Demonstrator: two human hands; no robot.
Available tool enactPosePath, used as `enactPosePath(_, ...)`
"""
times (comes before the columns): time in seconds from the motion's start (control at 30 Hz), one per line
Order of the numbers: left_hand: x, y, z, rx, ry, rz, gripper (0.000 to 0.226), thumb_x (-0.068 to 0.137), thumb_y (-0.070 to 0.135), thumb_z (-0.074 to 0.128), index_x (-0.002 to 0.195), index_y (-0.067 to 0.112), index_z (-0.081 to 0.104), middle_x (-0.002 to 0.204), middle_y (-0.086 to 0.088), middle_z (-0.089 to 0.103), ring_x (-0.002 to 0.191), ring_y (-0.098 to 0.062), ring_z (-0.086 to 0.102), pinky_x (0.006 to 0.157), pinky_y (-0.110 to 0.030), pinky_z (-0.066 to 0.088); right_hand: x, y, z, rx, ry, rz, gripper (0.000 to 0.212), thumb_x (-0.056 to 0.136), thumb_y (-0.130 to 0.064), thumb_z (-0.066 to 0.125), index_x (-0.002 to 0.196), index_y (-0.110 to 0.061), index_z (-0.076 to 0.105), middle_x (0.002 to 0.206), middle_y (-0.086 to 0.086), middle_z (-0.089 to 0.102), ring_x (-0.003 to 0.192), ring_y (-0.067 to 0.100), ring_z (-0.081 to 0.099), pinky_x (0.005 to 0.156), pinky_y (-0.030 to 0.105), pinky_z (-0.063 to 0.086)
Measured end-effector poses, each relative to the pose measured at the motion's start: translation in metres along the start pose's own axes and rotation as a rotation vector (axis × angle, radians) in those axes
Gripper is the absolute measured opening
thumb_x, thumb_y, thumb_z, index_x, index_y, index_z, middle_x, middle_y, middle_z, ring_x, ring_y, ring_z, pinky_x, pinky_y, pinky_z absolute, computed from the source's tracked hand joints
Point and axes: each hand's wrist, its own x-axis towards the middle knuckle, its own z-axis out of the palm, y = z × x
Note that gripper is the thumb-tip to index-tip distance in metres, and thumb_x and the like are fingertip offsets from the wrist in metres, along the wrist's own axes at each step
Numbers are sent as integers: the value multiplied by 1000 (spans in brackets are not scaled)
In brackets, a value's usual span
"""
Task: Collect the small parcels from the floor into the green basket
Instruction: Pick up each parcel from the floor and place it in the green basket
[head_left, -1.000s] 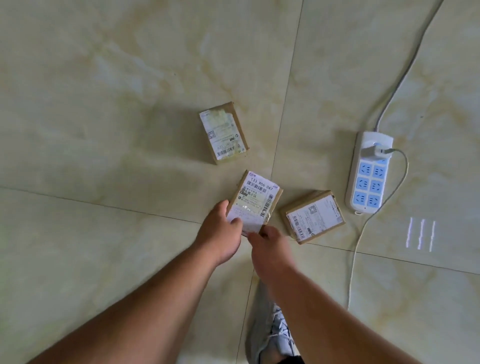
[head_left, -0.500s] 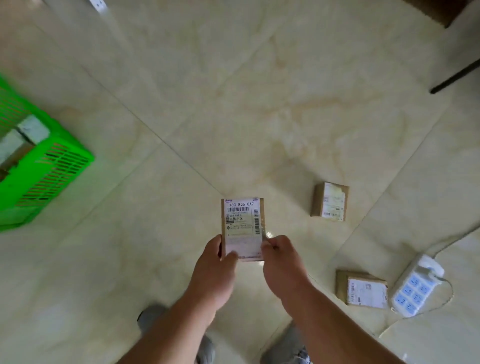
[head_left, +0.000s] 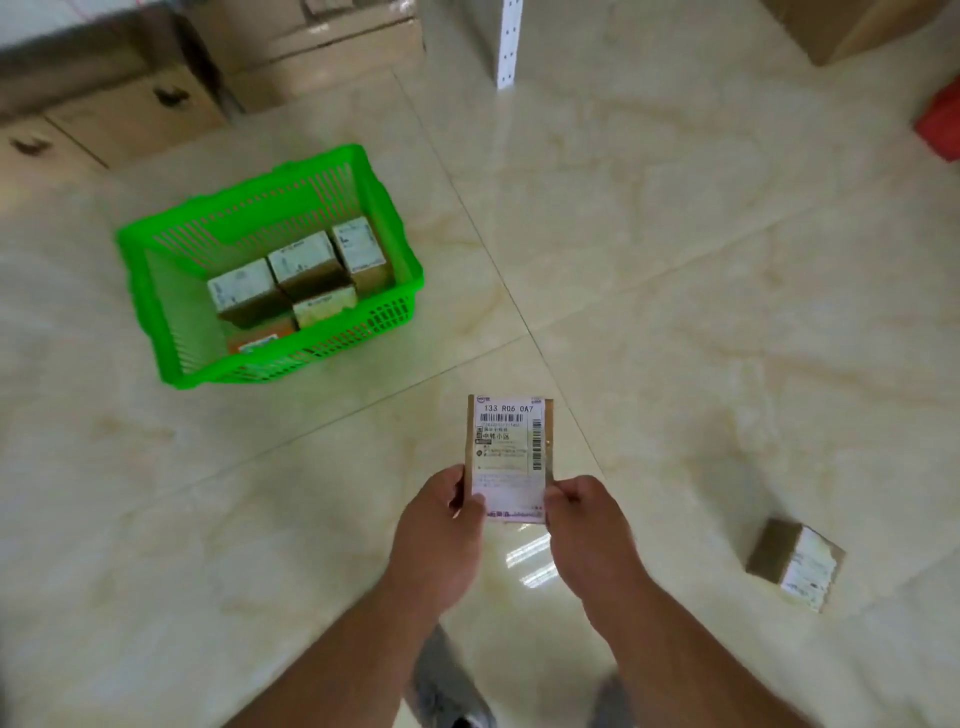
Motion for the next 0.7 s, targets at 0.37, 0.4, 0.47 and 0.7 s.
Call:
enactPosePath(0.37, 44, -4, -111, -119, 198, -93, 31, 93, 6, 61, 113, 27, 70, 104, 20, 71, 89, 16, 64, 75, 2, 41, 32, -105, 72, -41, -167, -114, 15, 99, -27, 48, 100, -19, 61, 97, -4, 69, 85, 9, 63, 62, 25, 45)
enactPosePath(0.4, 48, 0, -120, -138, 209, -104, 32, 92, 7, 62, 113, 28, 71, 105, 21, 72, 91, 16, 64, 81, -2, 44, 35, -117, 75, -41, -182, -118, 14, 99, -27, 48, 101, -21, 61, 99, -5, 70, 86, 8, 63, 63, 24, 45)
enactPosePath(0.47, 58, 8, -137, -163, 233, -132, 35, 90, 8, 63, 109, 36, 71, 107, 21, 74, 99, 3, 68, 93, -20, 50, 42, -140, 81, -48, -206, -131, 16, 99, -28, 47, 107, -24, 61, 104, -7, 71, 90, 7, 63, 67, 24, 47)
enactPosePath(0.7, 101, 7, -181, -328, 356, -208, 43, 92, 5, 64, 133, 18, 62, 122, 7, 74, 112, -10, 69, 106, -37, 50, 69, -214, 109, -193, -356, -303, 37, 100, -23, 39, 119, -33, 70, 113, -9, 74, 98, 8, 66, 80, 23, 54)
